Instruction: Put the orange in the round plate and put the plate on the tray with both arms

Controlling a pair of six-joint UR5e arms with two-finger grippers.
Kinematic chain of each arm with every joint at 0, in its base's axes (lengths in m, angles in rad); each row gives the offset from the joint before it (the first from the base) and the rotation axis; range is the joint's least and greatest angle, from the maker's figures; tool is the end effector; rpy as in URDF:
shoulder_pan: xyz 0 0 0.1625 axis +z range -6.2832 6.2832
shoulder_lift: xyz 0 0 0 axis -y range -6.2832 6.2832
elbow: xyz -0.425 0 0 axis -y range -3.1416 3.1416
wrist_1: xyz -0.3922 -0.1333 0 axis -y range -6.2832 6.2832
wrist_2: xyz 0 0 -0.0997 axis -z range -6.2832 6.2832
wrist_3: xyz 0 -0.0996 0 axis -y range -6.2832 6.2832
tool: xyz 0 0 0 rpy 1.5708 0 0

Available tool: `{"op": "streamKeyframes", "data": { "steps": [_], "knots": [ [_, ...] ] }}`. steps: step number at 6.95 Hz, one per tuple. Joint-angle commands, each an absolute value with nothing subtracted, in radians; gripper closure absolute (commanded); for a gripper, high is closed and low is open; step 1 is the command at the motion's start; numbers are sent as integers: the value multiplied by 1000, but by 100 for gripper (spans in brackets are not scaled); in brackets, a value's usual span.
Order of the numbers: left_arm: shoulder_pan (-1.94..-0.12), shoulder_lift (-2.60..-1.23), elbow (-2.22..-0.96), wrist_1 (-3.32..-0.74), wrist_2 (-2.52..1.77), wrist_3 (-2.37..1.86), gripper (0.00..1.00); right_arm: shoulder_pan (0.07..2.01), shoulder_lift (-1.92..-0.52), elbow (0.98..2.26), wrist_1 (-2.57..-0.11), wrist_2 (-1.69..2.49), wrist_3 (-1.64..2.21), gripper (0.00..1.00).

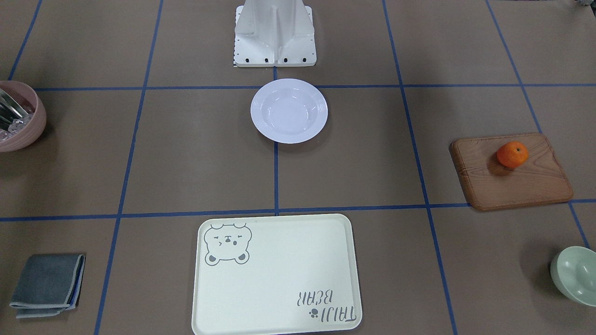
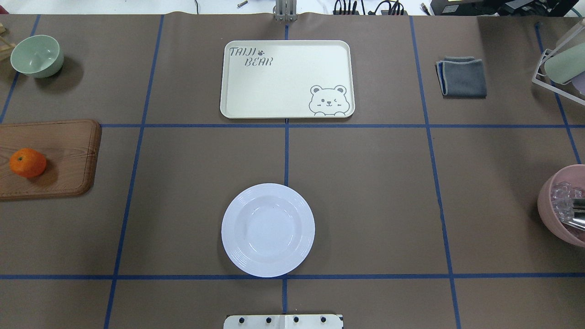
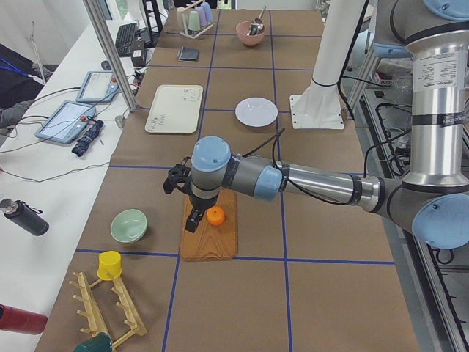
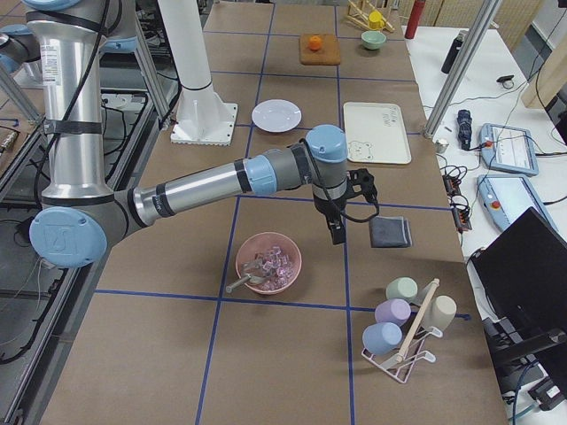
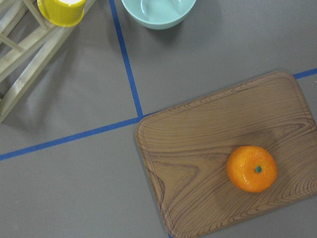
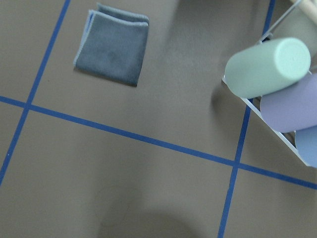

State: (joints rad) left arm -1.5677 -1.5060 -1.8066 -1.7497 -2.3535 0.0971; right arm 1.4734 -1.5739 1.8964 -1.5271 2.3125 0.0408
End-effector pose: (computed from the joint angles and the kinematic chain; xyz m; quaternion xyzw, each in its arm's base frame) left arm -0.0616 -0.4770 0.5520 0.1784 0.3676 0.1119 0.9058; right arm 0.0180 -0.4941 0.4961 0.1447 -0.3672 -0.0919 0.9142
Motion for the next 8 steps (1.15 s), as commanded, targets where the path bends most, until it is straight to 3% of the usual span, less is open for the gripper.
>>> {"op": "streamKeyframes", "data": {
  "steps": [1, 5, 8],
  "knots": [
    [-1568, -1601, -1700, -1859, -2356, 92, 1, 1474, -1575, 1852, -1378, 2315, 29, 0],
    [-1556, -1614, -1695, -1958, -2358, 22, 1, 1457, -1520, 1847, -1313, 2371, 238, 0],
    [-1418, -1528, -1695, -2138, -2350, -327, 1, 1191, -1490, 1984, -1312, 2207, 692, 0]
  ]
}}
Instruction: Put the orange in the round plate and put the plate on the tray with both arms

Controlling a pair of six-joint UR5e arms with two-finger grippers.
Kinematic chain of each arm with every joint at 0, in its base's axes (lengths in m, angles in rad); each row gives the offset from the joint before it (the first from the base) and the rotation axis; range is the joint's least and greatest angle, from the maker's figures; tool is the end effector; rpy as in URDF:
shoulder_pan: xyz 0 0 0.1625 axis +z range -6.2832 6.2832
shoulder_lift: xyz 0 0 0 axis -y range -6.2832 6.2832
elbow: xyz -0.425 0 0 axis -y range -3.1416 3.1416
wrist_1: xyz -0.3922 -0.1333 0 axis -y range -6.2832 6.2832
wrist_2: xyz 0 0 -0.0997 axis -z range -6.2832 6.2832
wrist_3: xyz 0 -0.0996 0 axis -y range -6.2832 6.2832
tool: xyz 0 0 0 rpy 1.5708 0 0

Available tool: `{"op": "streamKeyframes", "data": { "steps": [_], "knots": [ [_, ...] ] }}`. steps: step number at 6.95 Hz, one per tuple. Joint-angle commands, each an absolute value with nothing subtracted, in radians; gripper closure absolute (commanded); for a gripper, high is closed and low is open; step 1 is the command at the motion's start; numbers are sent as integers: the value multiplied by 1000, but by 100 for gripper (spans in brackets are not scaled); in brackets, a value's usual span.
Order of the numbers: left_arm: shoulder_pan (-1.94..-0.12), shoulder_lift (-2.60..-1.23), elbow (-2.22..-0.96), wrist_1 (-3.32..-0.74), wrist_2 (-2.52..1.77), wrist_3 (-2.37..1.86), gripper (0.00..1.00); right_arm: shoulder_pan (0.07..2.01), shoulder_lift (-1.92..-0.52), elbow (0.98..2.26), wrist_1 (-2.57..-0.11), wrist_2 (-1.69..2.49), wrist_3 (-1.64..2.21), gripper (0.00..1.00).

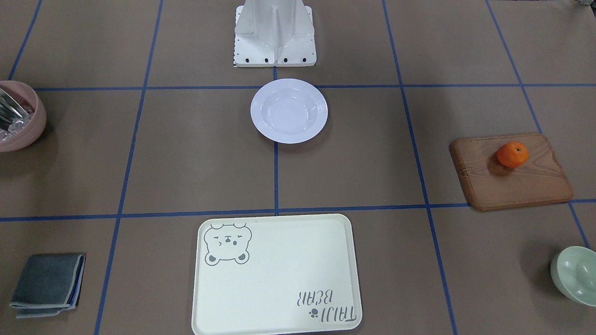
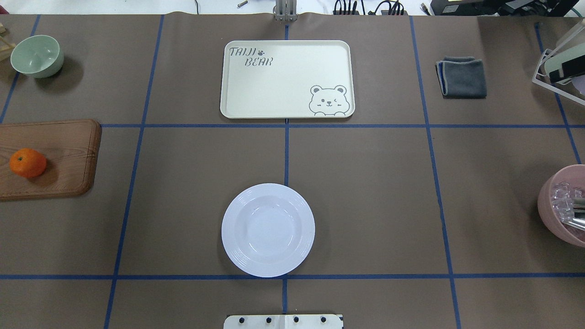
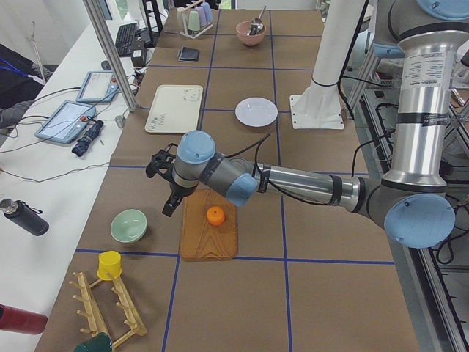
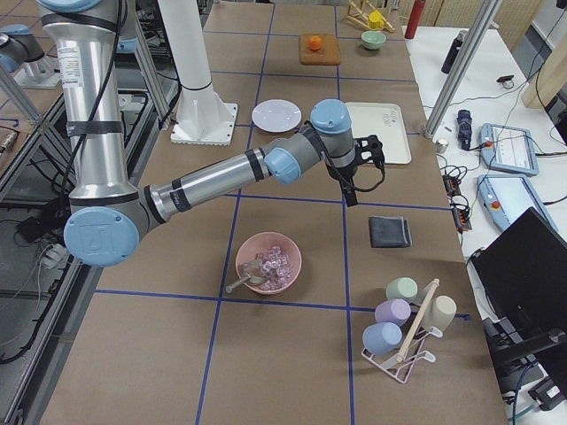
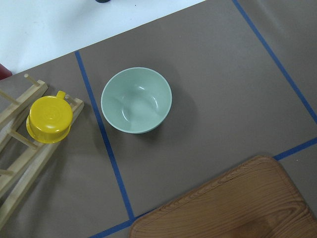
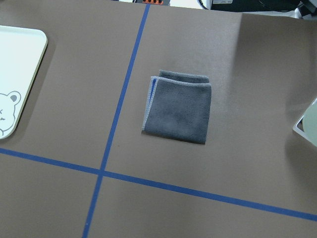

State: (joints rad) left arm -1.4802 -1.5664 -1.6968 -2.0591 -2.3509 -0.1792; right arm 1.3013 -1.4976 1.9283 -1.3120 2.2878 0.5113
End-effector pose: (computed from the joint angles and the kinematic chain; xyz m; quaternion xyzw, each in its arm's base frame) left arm -0.0169 -0.5133 0.5408 0.2264 0.3967 0.0750 0.8864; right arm -0.0710 -0.5117 0.4171 0.1670 -0.4258 -0.0114 0.8892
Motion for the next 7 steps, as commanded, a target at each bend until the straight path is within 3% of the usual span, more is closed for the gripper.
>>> {"op": "streamKeyframes", "data": {
  "steps": [1, 3, 7],
  "knots": [
    [-1348, -1501, -1695, -2207, -2349, -441, 1, 1108, -1491, 2024, -1312, 2136, 801, 0],
    [-1222, -1471, -1692, -2241, -2318, -550, 1, 976, -1493, 2074, -1313, 2036, 947, 0],
    [-1014, -1465, -1611, -2328, -2145, -678, 2, 963, -1496, 2079, -1312, 2025, 948, 0]
  ]
}}
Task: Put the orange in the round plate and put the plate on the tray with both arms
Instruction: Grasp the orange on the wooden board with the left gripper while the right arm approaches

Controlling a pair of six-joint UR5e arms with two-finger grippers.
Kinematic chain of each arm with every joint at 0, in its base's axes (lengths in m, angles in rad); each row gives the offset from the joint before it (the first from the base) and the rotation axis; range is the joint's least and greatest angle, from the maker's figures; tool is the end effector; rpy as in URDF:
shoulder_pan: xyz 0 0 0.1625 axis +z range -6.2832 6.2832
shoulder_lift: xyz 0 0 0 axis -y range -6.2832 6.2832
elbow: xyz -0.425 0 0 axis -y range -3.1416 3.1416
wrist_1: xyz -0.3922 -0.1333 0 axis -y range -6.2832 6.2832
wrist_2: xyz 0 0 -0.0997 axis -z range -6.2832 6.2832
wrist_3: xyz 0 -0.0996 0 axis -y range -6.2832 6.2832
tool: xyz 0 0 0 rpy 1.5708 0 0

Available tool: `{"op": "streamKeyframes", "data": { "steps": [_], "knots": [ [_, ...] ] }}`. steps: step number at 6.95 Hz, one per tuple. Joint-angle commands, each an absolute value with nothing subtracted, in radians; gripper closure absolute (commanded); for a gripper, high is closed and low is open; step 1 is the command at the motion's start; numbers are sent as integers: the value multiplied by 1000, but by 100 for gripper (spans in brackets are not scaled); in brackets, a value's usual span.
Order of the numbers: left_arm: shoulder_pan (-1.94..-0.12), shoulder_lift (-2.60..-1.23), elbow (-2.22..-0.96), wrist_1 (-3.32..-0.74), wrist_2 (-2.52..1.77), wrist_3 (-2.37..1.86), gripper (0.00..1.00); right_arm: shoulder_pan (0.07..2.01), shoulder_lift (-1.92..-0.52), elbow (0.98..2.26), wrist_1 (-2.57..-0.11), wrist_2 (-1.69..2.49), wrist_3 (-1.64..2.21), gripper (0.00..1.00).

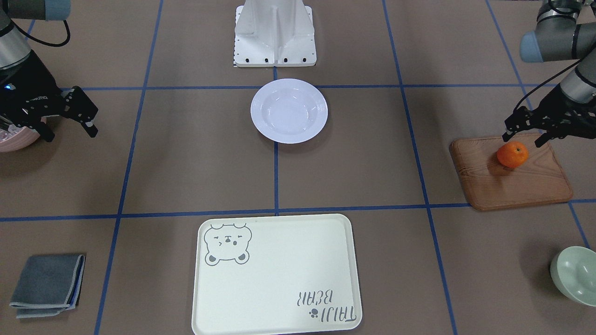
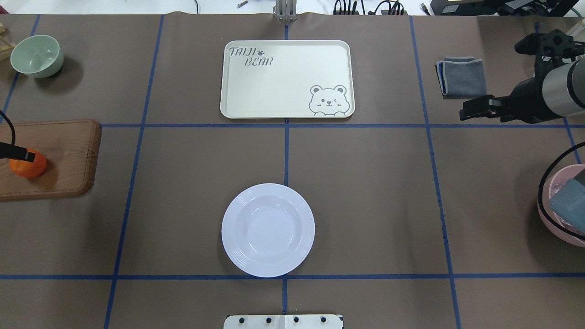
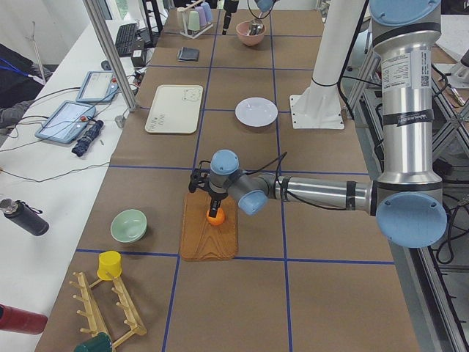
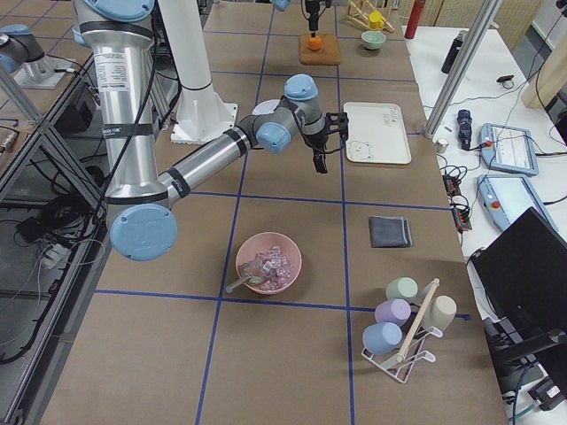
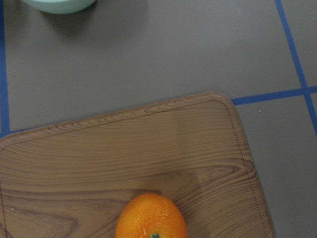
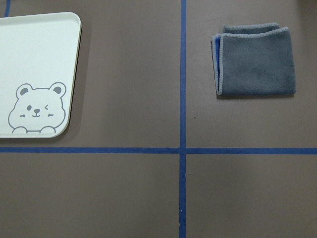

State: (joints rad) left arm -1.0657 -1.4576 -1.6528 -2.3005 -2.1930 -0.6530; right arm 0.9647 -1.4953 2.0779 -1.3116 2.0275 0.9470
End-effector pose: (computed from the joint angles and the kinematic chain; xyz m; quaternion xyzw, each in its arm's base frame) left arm 0.1627 -0.4498 0.5949 0.1153 0.4190 0.0384 0.8998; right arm -0.2072 -0.4558 0.3557 0.1391 -0.4263 0.0597 0.8918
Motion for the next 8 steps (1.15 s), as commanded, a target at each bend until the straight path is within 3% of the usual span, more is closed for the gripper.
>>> {"op": "streamKeyframes", "data": {
  "steps": [1, 8],
  "knots": [
    [-1011, -1482, -1558, -2368, -2141, -678, 2, 963, -1497, 2077, -1312, 2025, 946, 0],
    [-1014, -1494, -1545, -2370, -2126, -667, 2, 962, -1494, 2069, -1312, 2014, 943, 0]
  ]
}}
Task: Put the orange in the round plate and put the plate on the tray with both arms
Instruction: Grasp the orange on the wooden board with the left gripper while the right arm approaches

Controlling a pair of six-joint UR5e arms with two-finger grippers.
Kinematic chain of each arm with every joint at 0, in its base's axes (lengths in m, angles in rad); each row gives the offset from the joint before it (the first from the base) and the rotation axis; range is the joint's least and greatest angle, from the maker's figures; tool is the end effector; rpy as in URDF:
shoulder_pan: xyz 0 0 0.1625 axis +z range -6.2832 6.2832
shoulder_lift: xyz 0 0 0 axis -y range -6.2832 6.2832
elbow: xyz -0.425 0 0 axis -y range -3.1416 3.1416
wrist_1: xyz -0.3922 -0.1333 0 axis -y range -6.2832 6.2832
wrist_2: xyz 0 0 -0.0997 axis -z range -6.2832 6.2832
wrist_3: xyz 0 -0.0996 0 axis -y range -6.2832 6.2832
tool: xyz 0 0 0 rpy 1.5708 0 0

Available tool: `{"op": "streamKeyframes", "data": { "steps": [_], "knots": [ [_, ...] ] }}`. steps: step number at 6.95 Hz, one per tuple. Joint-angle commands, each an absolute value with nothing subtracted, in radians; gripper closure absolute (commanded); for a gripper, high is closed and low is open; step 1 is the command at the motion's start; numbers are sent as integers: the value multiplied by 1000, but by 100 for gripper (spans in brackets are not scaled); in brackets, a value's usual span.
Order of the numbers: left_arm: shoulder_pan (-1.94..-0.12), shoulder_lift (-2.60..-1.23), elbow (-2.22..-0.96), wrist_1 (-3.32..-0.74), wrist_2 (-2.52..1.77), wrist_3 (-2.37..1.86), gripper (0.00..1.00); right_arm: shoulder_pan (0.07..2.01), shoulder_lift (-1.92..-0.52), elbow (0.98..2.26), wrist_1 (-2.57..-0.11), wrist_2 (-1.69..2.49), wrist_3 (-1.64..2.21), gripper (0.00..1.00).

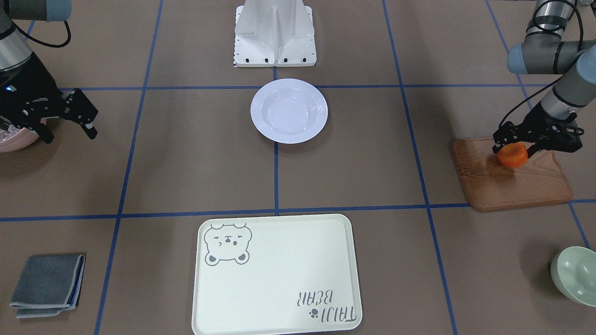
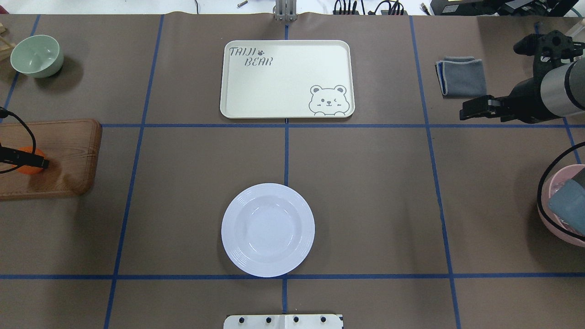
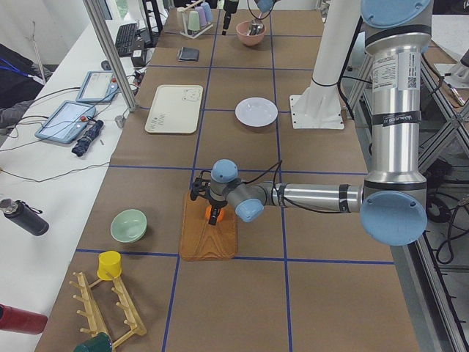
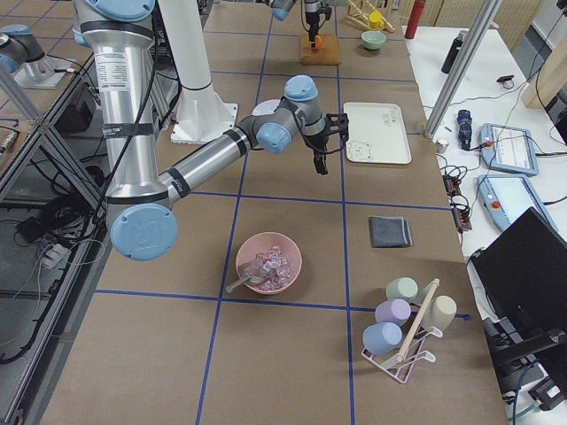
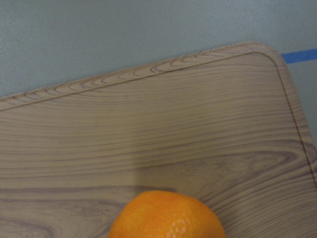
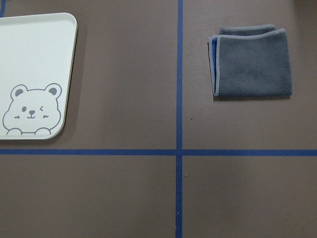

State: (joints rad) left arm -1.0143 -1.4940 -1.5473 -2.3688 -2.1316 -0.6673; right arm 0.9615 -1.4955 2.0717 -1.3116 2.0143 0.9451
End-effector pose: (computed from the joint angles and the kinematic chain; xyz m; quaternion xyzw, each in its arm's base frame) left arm 0.1897 -0.4570 0.6261 0.1195 0.4016 0.0444 0.9069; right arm -0.2087 -0.4573 0.3590 0.1411 -0.4208 0.0610 0.8940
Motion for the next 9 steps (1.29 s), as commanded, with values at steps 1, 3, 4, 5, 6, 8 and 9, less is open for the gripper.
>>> {"op": "streamKeyframes", "data": {
  "steps": [1, 3, 4, 5, 6, 8, 9],
  "knots": [
    [-1014, -1494, -1545, -2372, -2126, -667, 14, 962, -1493, 2068, -1312, 2014, 942, 0],
    [-1015, -1494, -1557, -2373, -2137, -667, 100, 962, -1493, 2066, -1312, 2013, 942, 0],
    [-1026, -1493, -1595, -2365, -2181, -667, 100, 962, -1491, 2065, -1312, 2014, 942, 0],
    [-1082, -1493, -1636, -2352, -2257, -676, 100, 960, -1490, 2065, -1312, 2014, 942, 0],
    [-1085, -1505, -1710, -2273, -2256, -716, 100, 960, -1489, 2065, -1312, 2014, 946, 0],
    [-1072, -1612, -1842, -2090, -2249, -872, 100, 947, -1470, 2066, -1312, 2013, 998, 0],
    [-1021, -1641, -1864, -2085, -2247, -959, 100, 918, -1438, 2071, -1312, 1985, 1081, 0]
  ]
}}
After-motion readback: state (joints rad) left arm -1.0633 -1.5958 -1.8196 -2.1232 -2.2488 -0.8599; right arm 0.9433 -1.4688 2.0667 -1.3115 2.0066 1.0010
